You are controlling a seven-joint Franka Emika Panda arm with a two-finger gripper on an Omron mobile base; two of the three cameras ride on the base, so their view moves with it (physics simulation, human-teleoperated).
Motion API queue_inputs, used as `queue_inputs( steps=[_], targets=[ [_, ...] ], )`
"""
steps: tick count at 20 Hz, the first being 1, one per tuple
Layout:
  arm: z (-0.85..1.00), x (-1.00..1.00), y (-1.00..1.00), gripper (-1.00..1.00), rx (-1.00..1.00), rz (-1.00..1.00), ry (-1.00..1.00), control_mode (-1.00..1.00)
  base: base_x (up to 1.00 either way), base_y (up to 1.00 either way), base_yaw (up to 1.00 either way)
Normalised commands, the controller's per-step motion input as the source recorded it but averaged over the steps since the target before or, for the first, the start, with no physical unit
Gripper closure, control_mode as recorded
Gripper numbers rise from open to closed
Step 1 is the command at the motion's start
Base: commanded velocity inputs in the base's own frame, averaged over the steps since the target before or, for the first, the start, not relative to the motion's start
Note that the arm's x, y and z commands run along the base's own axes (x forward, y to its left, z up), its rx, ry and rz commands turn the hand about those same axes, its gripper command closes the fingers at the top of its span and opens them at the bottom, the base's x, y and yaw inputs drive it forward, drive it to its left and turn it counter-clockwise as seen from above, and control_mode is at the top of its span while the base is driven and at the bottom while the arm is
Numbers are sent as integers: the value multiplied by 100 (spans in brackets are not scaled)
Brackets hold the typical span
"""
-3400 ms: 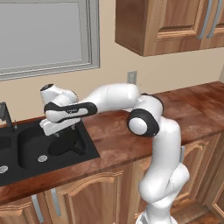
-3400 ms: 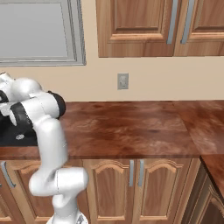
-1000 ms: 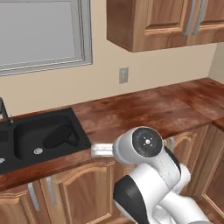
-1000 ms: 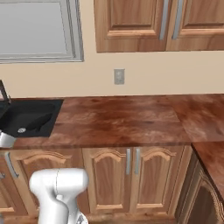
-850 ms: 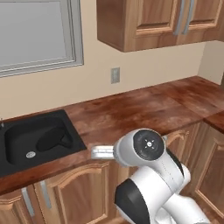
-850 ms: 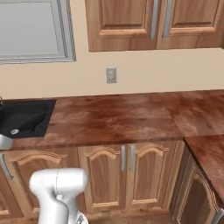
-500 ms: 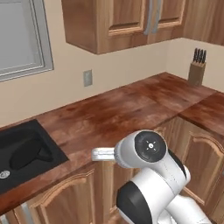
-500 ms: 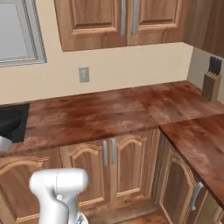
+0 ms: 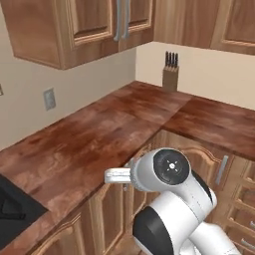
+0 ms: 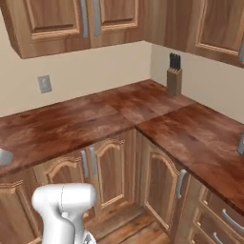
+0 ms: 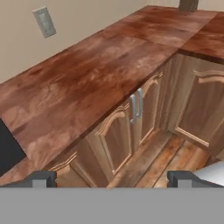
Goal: Move the pot and pan from the stove into the sink.
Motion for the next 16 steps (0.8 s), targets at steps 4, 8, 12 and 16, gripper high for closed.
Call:
queue_inputs(
  steps=[4, 8, 12, 16],
  targets=[
    [0, 0, 0, -100, 0, 0, 0, 100, 0, 0, -50],
    [0, 0, 0, -100, 0, 0, 0, 100, 0, -4, -49],
    [0, 0, 0, -100, 0, 0, 0, 100, 2, -7, -48],
    [0, 0, 0, -100, 0, 0, 0, 100, 5, -11, -48]
  ],
)
